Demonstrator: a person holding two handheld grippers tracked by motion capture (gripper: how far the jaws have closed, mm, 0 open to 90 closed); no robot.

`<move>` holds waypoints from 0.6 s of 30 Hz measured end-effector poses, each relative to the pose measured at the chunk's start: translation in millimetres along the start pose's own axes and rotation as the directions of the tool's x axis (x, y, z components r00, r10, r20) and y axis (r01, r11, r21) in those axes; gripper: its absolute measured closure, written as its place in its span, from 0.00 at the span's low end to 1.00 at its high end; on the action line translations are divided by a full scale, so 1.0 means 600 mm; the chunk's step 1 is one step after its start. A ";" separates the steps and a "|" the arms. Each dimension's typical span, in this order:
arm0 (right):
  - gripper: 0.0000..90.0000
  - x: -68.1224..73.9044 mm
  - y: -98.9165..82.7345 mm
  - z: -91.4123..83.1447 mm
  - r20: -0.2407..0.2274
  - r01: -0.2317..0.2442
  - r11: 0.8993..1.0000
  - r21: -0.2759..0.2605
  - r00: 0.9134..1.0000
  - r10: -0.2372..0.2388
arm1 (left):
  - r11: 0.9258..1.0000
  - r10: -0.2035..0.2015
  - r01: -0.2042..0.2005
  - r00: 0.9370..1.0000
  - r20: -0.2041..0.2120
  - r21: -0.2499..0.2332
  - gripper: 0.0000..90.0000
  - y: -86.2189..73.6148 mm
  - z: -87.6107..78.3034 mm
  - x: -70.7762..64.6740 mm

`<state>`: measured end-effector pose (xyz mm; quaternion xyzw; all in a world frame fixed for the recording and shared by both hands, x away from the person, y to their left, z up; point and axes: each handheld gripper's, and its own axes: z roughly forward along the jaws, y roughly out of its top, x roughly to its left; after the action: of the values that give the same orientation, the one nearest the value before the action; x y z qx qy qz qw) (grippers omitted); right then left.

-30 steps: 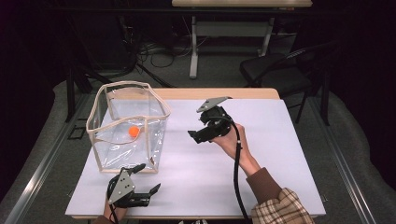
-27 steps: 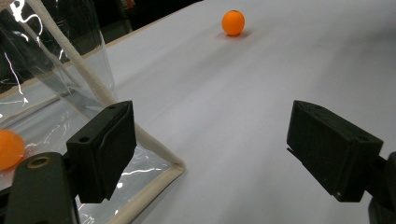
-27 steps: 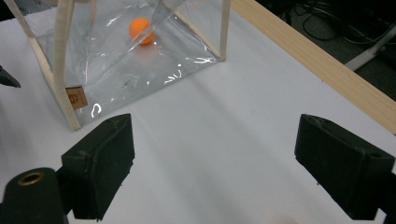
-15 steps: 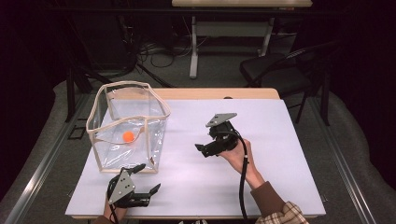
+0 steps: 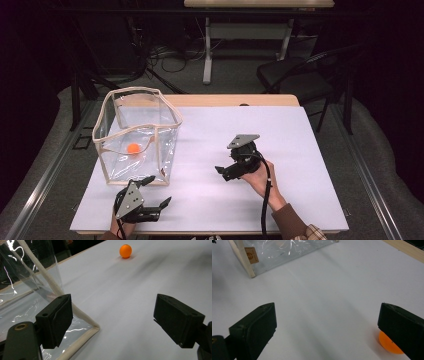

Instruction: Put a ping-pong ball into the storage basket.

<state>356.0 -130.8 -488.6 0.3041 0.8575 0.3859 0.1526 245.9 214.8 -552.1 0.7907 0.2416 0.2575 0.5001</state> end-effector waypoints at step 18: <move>0.01 -0.002 -0.055 -0.010 0.032 -0.026 0.999 -0.023 0.999 0.027 | 1.000 0.000 0.000 1.000 -0.002 -0.006 0.18 0.001 0.002 -0.001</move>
<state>340.6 -152.3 -509.4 0.3200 0.8463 0.3927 0.1649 246.1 213.3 -551.8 0.7890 0.2414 0.2589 0.5022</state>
